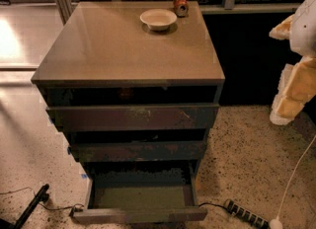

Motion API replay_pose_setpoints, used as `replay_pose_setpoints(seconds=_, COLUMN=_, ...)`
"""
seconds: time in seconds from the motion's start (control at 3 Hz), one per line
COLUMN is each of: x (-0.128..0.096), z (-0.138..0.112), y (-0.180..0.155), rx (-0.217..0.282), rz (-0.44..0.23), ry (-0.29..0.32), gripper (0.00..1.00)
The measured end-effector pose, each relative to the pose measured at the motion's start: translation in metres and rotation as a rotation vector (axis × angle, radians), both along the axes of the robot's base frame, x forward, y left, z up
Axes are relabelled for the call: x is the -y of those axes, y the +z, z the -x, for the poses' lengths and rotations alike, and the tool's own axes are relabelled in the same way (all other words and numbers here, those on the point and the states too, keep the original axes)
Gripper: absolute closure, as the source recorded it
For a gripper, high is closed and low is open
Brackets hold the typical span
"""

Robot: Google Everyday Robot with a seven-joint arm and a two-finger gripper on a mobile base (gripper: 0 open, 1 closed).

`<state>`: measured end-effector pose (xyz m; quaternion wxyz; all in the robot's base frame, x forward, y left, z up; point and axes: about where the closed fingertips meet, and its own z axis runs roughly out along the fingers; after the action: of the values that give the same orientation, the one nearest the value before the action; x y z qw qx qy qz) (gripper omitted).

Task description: Close bottom drawer

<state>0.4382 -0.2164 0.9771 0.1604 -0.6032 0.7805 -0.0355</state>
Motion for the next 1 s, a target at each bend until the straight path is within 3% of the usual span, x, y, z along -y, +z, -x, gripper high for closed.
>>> replay_pose_setpoints(seconds=0.33, x=0.0, z=0.0, y=0.0, rx=0.0, rz=0.0, ry=0.0, gripper=0.0)
replay_pose_setpoints(seconds=0.67, x=0.0, z=0.0, y=0.0, rx=0.0, rz=0.0, ry=0.0, gripper=0.18)
replay_pose_setpoints(seconds=1.0, x=0.0, z=0.0, y=0.0, rx=0.0, rz=0.0, ry=0.0, gripper=0.5)
